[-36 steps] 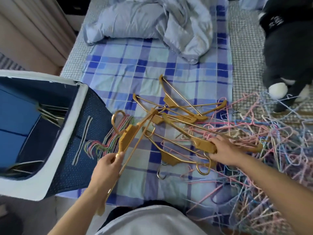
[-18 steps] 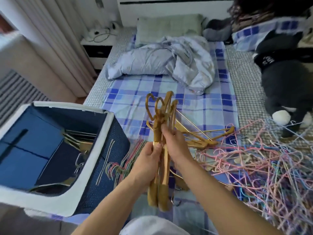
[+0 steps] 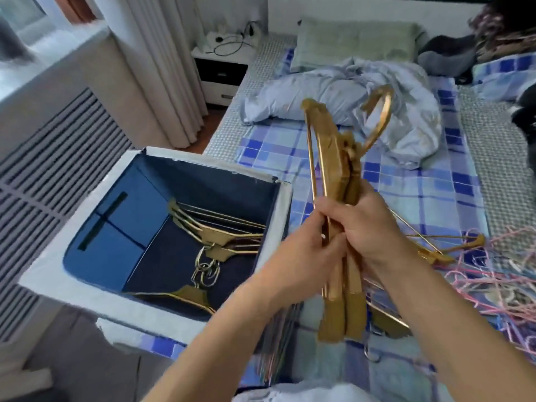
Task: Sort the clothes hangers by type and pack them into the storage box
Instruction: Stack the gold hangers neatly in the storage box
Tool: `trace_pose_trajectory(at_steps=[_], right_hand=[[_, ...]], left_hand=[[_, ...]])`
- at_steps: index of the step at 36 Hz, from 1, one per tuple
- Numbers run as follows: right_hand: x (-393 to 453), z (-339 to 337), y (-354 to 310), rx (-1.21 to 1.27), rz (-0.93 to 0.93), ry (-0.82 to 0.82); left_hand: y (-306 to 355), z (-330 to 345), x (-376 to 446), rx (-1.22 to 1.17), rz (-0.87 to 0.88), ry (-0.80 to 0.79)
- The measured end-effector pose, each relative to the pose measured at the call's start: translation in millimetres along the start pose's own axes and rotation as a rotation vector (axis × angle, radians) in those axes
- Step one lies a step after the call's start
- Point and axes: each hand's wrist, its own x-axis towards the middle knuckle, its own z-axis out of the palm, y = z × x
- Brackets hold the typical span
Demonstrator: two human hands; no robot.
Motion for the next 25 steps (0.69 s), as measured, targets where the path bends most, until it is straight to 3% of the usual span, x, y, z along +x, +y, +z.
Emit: trace_pose_trajectory(at_steps=[2, 5, 7, 8, 10, 13, 20, 25], right_hand=[[8, 30, -17, 0.051, -0.031, -0.063], [19, 71, -29, 0.078, -0.012, -0.21], [30, 105, -31, 0.1, 0.053, -0.349], [35, 123, -32, 0.116, 0.112, -0.422], [45, 157, -24, 0.107, 0.236, -0.538], [58, 197, -5, 0.13, 0.379, -0.595], [86, 235, 39, 0.201, 0.586, -0.704], [95, 242, 57, -0.1, 0.531, -0.821]], left_hand=[[-3, -50, -15, 0.116, 0.065, -0.009], [-25, -128, -34, 0.175, 0.144, 0.367], [-51, -187, -34, 0.448, 0.219, 0.584], [-69, -214, -31, 0.633, 0.228, 0.579], [-97, -259, -23, 0.922, 0.188, 0.436], [-122, -297, -13, 1.076, 0.2, 0.234], [-172, -361, 5, 1.128, 0.248, -0.025], [-172, -379, 15, 0.83, -0.116, -0.26]])
